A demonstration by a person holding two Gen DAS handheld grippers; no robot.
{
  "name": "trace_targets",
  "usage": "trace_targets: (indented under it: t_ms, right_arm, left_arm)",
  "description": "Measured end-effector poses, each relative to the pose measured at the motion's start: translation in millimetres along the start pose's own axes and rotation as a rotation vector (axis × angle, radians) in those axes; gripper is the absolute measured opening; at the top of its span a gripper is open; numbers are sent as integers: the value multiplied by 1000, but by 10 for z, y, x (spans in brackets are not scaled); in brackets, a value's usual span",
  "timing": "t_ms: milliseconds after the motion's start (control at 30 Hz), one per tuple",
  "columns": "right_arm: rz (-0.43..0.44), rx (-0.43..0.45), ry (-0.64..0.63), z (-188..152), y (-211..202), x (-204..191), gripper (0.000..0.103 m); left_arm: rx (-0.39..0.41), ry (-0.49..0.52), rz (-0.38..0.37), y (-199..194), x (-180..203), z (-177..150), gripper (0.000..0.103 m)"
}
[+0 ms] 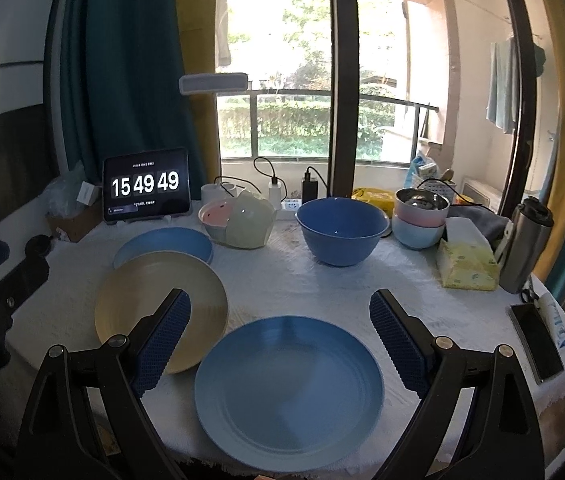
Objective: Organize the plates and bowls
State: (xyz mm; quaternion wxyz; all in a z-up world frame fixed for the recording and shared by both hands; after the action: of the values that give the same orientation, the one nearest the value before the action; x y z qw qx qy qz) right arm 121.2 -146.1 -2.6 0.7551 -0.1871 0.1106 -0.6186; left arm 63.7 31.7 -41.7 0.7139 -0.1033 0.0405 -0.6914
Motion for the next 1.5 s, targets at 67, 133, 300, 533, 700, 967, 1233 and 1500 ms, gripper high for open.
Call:
trace_targets:
  t_ms: [67, 133, 300, 533, 700, 967, 1233, 1500]
  right_arm:
    - [5, -13, -5, -7, 81, -17, 94]
    - [10, -26, -8, -24, 161, -32, 94]
    - [22, -67, -10, -60, 401, -77, 94]
    - [42, -112, -15, -86, 706, -136, 94]
    - [60, -157, -22, -130, 972, -203, 93]
    - [117, -258, -13, -251, 1467, -317, 90]
    - [192, -355, 0, -368, 1800, -488, 86]
    - [244, -429, 20, -487, 2030, -574, 77]
  left_arm:
    - [-16, -4, 3, 63, -28, -61, 102]
    - [-40, -10, 11, 148, -64, -130, 102]
    - [-91, -25, 29, 342, -153, -240, 101]
    - [-169, -55, 67, 629, -327, -413, 101]
    - [-236, -73, 90, 874, -445, -556, 101]
    - [-362, -117, 138, 1268, -648, -807, 101]
    - [-417, -116, 150, 1448, -684, -928, 97]
    - [-487, -109, 163, 1570, -689, -1055, 75]
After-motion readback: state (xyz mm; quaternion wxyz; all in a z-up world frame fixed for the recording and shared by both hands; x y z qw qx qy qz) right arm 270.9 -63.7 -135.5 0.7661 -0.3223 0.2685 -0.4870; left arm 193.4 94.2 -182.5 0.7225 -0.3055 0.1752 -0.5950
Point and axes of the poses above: each gripper's, at about its wrist camera, not at the fingertips, and y roughly the way its jaws point, x to its right, z to its top, the point moved 5 cm from there along y, roughly the way its jaws point, and after that the axes turned 6 degrees about x, right-handed, at the moved point
